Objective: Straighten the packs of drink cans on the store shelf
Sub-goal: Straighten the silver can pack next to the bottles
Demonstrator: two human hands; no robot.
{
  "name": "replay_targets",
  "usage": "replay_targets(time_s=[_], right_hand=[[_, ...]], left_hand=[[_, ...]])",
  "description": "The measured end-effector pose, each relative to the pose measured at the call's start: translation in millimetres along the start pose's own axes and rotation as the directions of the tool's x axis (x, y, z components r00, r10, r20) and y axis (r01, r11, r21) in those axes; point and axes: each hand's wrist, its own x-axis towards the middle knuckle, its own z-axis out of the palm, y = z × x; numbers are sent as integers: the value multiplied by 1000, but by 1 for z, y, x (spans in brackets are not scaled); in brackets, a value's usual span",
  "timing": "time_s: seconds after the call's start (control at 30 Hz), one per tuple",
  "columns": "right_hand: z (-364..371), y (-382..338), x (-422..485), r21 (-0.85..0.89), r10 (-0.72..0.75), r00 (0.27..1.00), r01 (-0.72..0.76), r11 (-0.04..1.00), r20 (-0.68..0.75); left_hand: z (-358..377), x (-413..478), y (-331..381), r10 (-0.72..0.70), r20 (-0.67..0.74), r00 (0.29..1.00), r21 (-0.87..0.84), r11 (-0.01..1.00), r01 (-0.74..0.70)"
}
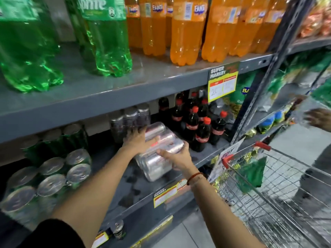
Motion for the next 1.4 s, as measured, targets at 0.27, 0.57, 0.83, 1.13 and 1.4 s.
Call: replay_targets(time_s=[0.27,0.57,0.83,1.13,1.4], right_hand=[[-1,-17,-14,-99,-116,993,114,989,-14],[29,-42,-66,-550,-478,868,467,692,136],[48,-28,-87,-668,-659,734,574,474,164],[88,3,-109,-858,-760,614,490,155,213],[50,-61,-63,-522,-753,639,701,485,159]], left_hand=[[11,-3,-11,-17,-163,987,-61,998,7],[40,-46,-62,-99,-438,893,-469,873,-133],[48,-64,-65,-217,-409,886,-561,826,-57],[38,-83,-50,-274,81,958,-996,-1,84],[36,-117,-37,-677,-100,729,-981,188,41]])
